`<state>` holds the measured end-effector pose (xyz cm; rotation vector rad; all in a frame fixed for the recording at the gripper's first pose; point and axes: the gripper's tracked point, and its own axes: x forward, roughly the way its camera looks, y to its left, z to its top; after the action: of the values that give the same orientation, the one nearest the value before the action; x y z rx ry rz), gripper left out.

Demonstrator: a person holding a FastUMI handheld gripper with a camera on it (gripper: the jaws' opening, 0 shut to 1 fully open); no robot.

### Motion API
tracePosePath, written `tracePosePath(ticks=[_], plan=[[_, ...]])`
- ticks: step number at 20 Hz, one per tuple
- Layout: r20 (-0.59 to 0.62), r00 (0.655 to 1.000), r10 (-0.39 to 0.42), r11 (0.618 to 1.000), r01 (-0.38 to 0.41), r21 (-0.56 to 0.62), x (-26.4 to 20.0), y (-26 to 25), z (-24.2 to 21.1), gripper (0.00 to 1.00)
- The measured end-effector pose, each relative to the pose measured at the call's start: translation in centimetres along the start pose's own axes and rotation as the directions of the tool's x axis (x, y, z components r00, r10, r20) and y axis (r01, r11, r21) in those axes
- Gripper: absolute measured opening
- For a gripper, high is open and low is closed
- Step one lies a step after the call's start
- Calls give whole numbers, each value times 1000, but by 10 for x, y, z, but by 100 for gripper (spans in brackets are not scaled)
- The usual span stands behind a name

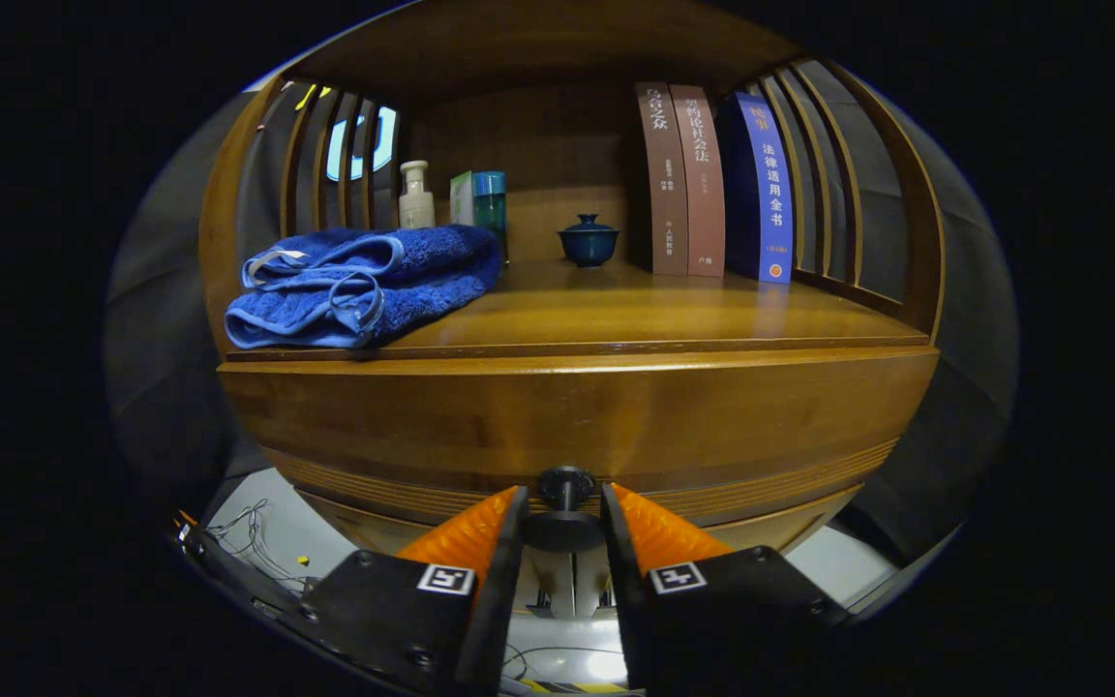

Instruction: Pull open the drawer, take out the items inside it, and place them on the countertop above the cabinet.

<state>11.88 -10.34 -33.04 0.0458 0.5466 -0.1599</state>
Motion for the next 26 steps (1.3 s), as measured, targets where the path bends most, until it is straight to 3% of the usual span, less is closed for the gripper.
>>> tracePosePath(ticks=[2,6,13,26], plan=[[-16,1000,8,1000,-9,-9,-3,1,0,42],[-42,999,9,999,-11,-52,-3,1,-2,34],[-99,994,45,998,-49,-36,-20,2,-8,34],[-187,981,48,999,-51,-13,-128,7,-50,34]])
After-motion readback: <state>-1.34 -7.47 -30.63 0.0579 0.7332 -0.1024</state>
